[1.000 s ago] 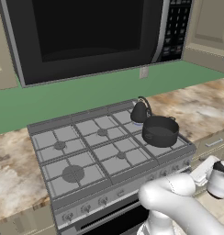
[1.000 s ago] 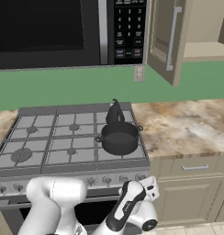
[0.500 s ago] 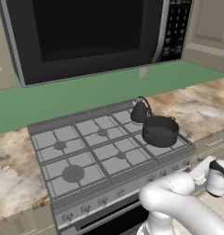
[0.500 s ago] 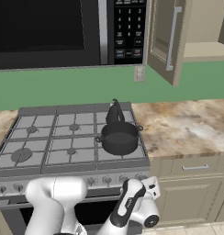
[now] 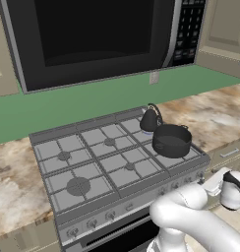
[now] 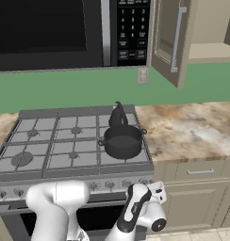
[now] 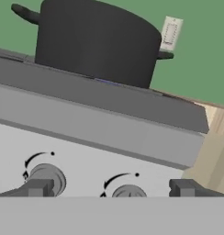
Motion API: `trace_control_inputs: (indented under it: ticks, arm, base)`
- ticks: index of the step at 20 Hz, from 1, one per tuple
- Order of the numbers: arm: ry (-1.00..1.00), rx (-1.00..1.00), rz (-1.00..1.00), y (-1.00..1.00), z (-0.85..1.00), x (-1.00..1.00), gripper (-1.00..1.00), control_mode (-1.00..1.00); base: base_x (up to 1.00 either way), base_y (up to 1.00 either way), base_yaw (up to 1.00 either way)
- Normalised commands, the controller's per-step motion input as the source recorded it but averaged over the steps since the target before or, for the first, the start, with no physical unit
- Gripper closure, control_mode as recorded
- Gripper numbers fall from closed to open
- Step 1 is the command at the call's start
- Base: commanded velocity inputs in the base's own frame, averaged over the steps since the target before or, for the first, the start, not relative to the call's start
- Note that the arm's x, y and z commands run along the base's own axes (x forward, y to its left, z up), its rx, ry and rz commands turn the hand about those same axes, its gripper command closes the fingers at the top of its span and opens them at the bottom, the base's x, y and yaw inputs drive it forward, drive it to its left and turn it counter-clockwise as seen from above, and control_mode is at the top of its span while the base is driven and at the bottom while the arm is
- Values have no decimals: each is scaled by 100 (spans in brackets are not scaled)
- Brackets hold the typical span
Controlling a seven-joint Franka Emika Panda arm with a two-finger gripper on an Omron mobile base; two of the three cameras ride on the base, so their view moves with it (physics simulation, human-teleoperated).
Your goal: Pick the kettle from the cabinet and place it on a stove burner. Then pick the pot from the counter and place it on another stove burner. Finally, turn both burners on.
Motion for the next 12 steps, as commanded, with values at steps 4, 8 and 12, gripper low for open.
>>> trace_control_inputs:
  ticks: [4,8,12]
  arm:
    - [0,4,0,0,-2,6,-100,-100]
    - [0,3,0,0,-9,8,-100,-100]
    - [1,2,0,0,-18,9,-100,-100]
  base:
    - [0,0,0]
    - [0,0,0]
    - [0,0,0]
